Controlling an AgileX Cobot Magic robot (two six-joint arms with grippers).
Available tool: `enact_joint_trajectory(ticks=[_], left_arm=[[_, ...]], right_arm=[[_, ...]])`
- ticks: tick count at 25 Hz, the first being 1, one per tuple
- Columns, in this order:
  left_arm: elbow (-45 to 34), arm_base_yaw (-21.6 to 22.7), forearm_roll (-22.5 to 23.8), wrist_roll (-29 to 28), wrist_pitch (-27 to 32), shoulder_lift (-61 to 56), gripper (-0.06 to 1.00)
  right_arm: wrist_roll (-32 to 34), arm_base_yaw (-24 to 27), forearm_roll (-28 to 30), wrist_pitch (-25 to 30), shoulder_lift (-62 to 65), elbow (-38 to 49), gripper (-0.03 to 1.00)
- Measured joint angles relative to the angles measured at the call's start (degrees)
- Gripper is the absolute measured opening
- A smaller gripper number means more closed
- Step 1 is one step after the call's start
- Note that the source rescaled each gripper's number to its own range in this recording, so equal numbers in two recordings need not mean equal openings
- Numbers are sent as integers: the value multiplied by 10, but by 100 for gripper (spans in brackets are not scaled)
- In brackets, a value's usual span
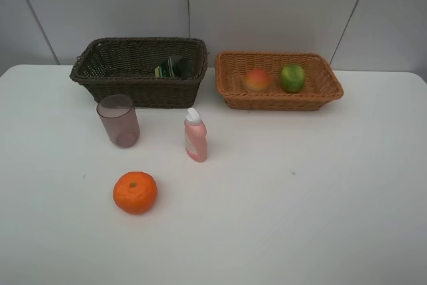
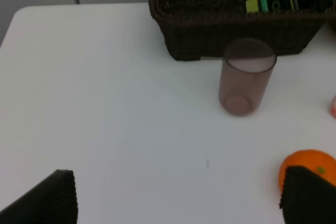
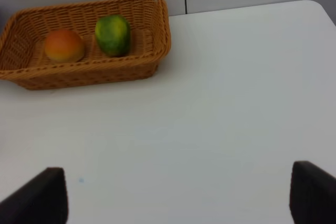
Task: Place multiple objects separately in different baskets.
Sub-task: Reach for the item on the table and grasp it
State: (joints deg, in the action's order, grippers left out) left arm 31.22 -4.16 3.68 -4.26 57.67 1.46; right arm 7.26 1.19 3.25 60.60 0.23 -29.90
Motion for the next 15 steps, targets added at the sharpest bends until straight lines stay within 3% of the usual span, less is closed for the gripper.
enact_joint_trajectory(ticks=[5,10,15], left_arm=[[24,-18,-5,0,-32,106,100],[34,-34,-47,3,-74,240,100],[82,-34,-64,54,-91,415,100]], right_arm=[[0,0,0,0,0,0,85],[0,0,0,0,0,0,85],[0,0,0,0,0,0,85]])
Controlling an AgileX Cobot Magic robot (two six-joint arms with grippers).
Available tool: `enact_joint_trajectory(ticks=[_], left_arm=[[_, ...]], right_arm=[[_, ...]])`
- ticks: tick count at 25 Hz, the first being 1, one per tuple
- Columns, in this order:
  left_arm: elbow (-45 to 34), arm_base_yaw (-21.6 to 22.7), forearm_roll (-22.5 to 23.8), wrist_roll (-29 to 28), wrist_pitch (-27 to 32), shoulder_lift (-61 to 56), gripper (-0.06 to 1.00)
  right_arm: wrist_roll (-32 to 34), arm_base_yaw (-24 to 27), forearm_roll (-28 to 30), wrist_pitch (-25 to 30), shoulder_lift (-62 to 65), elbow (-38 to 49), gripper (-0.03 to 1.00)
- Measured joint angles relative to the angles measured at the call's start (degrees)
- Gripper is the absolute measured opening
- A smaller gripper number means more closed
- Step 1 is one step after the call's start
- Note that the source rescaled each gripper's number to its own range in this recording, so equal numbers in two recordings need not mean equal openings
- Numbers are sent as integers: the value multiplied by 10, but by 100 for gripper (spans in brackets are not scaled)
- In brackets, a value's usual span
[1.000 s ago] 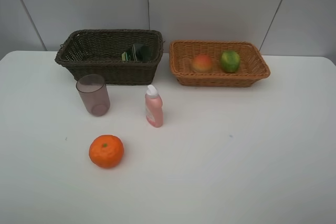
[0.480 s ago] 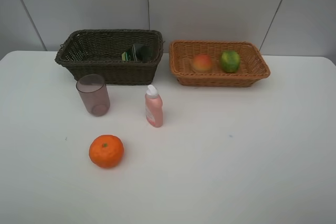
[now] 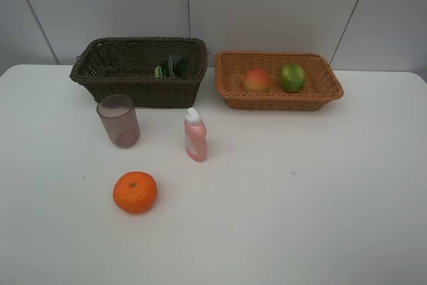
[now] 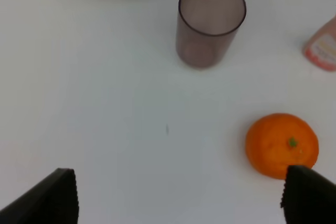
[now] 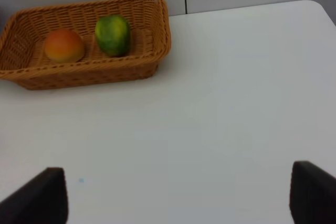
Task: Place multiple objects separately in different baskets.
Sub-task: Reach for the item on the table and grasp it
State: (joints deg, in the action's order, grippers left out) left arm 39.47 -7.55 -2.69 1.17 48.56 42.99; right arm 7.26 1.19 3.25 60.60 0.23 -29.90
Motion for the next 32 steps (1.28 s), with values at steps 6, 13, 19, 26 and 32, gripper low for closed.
enact_joint_trajectory(ticks=[6,13,19,26,32], left_arm=[[86,-56,-10,44,-8,183,100],[177,-133,23,63,-11,345,100],[267,-166,41,105,19,468,100],[294,-166,43,178,56,547,100],[294,-166,56,204,21,588,100]], right_arm=[[0,0,0,0,0,0,85],[0,0,0,0,0,0,85],[0,0,0,0,0,0,85],[0,0,0,0,0,0,85],[0,0,0,0,0,0,85]])
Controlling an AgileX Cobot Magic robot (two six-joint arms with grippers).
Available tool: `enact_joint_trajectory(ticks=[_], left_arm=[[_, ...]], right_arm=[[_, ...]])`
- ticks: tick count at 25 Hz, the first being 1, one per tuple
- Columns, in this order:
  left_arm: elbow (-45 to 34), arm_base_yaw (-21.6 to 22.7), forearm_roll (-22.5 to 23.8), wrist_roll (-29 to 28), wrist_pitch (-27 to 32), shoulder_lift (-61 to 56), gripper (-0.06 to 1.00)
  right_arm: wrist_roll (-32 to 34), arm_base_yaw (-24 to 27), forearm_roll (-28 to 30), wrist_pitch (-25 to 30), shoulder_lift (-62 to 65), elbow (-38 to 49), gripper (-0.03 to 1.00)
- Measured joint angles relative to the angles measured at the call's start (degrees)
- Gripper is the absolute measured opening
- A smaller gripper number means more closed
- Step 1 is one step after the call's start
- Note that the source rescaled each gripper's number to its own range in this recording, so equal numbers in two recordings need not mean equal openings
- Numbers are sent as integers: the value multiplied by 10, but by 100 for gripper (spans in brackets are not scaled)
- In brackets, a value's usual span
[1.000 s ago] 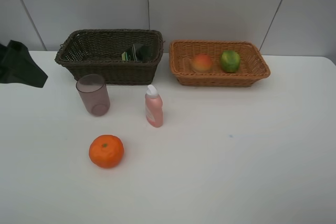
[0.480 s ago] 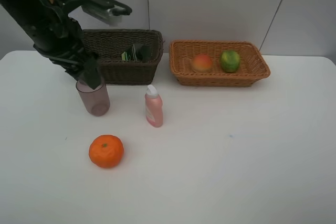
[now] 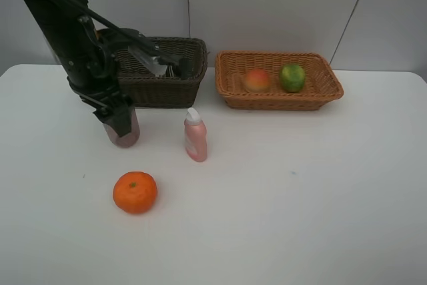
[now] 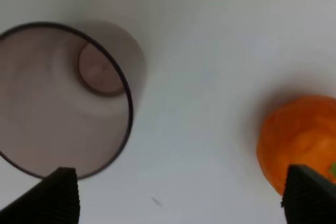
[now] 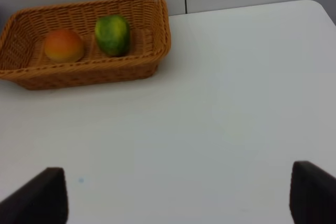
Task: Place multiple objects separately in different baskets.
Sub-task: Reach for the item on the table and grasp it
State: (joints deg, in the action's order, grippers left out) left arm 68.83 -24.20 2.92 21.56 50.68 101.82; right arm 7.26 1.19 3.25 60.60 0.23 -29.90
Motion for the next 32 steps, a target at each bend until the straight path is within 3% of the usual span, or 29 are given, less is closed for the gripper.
enact_joint_trajectory(ticks=[10,27,32], left_arm=[[0,0,26,2,-85,36,100],[0,-21,46,2,-85,84,100],[0,-21,47,2,-114,86,100]], right_arm=[[0,0,0,0,0,0,85],[0,0,0,0,0,0,85],[0,0,0,0,0,0,85]])
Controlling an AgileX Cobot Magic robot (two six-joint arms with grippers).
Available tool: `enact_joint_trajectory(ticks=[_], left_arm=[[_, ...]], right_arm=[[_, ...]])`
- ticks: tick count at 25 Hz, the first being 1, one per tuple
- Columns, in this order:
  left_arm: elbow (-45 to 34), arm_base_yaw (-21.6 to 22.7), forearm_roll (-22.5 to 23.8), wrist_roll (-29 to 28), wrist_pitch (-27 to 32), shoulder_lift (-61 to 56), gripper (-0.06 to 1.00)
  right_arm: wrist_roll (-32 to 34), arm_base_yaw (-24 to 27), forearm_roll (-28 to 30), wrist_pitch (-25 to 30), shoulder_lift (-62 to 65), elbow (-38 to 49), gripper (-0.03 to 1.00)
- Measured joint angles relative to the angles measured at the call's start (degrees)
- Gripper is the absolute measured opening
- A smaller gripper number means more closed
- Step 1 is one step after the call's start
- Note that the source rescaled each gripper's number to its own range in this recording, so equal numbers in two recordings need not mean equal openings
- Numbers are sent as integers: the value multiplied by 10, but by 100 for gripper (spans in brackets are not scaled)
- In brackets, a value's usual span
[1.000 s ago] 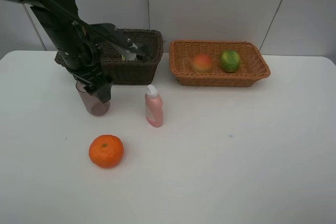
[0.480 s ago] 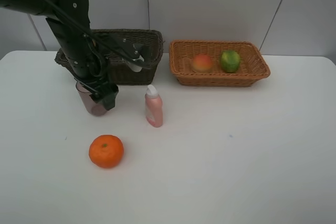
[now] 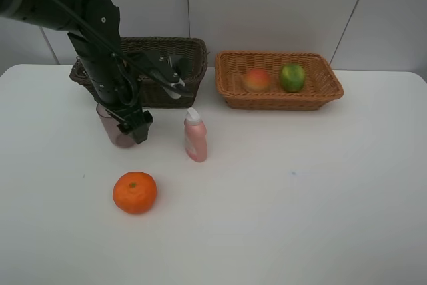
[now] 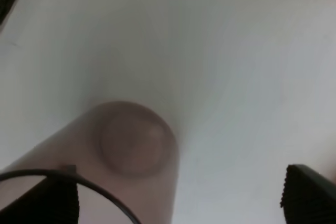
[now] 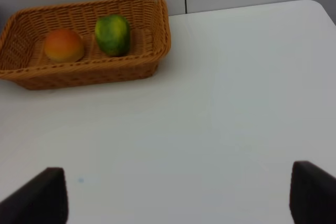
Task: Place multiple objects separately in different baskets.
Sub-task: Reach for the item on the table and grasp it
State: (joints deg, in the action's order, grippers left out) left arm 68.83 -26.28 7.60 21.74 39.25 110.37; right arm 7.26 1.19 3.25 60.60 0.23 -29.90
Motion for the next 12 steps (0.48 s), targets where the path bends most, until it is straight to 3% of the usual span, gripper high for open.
enact_joint_trajectory(ticks=[12], left_arm=[[-27,0,1,0,-24,13,100]], right_arm=[[0,0,0,0,0,0,85]])
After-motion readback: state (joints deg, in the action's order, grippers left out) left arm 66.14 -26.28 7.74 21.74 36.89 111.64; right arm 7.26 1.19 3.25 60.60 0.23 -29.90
